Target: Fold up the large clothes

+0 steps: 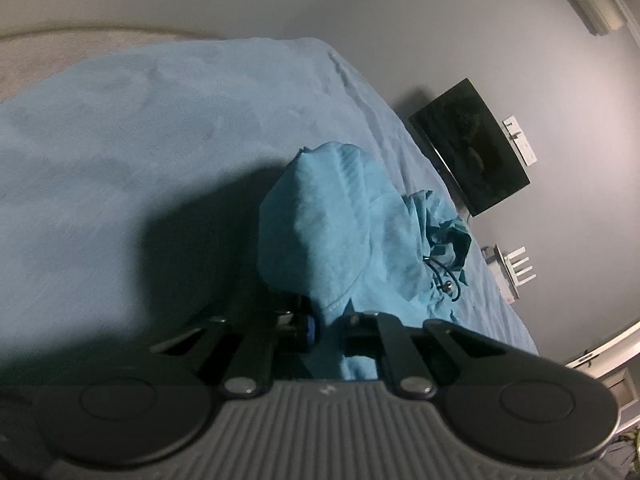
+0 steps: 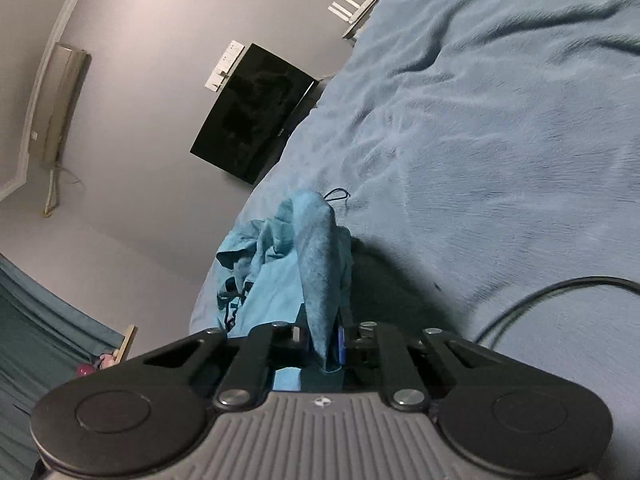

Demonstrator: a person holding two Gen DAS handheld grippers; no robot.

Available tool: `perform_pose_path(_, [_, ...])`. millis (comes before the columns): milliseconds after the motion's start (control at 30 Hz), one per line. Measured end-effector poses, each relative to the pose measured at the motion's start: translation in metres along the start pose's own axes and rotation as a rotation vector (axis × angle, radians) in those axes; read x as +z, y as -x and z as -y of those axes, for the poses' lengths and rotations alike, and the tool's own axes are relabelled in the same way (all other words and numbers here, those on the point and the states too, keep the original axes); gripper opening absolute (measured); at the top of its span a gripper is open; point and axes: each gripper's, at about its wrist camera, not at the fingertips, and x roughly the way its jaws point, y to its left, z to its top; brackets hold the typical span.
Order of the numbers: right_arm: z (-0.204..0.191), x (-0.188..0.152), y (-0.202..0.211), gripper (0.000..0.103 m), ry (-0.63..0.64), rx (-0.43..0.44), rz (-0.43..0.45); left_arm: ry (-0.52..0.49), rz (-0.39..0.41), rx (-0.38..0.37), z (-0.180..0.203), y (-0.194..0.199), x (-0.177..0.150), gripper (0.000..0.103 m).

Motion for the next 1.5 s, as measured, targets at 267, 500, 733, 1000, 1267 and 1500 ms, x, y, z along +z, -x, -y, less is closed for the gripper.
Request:
perform_pose_path(267, [0.027,-0.007,0.049,0.005,-0.032,-0.123,-0.075,0.069,-0.164,0.118,-0.026,0.024,-0.018,0.013])
perform_pose_path(500, [0.027,0.007,0.061,0.023,-0.068,-0.159,-0.04,0.079,-0.188,0.137,-0.017,0.042,-0.013,0.018])
perform_pose_path(733, [-0.022,0.036,0.076,0.048,0.125,-0.106,0.019,-0.131,-0.178,0.076,0.031,0.103,-0.016,0.018])
perform_pose_path(1000, [-0.118,0.034,0.008,0.06,0.425,0.001,-0.107,-0.488,-0.243,-0.103,0.122,0.063,-0.026,0.033])
perform_pose_path(1267, [-0.168,-0.02,-0.108,0.057,0.697,-0.023,-0.322,-0.806,-0.356,-0.107,0.174,-0.065,-0.083,0.033])
perform_pose_path(1500, [-0.167,-0.071,-0.189,0.056,0.922,-0.119,-0.452,-0.891,-0.404,-0.029,0.182,-0.165,-0.111,0.033])
